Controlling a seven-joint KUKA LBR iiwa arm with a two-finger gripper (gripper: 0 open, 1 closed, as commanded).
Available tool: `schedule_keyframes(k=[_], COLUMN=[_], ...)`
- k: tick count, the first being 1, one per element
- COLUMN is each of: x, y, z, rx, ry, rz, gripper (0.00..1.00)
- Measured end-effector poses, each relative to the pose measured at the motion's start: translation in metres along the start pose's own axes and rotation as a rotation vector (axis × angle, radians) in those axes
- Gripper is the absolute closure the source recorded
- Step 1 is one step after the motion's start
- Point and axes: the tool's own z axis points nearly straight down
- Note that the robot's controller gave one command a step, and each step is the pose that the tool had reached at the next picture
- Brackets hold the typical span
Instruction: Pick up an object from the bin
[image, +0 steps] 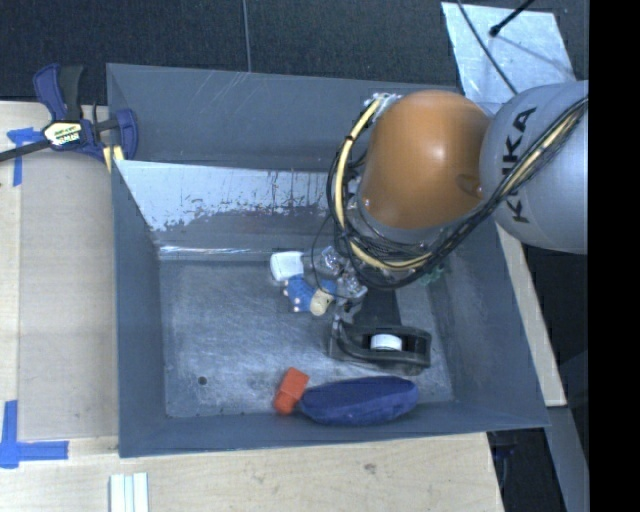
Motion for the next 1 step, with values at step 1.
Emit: schedule_keyframes(k=[1], x=[0.0052], y=[0.0042], z=[-0.0473], rx=[-0.003], ry=[0.004], rz=[-0.062], gripper=[1.0])
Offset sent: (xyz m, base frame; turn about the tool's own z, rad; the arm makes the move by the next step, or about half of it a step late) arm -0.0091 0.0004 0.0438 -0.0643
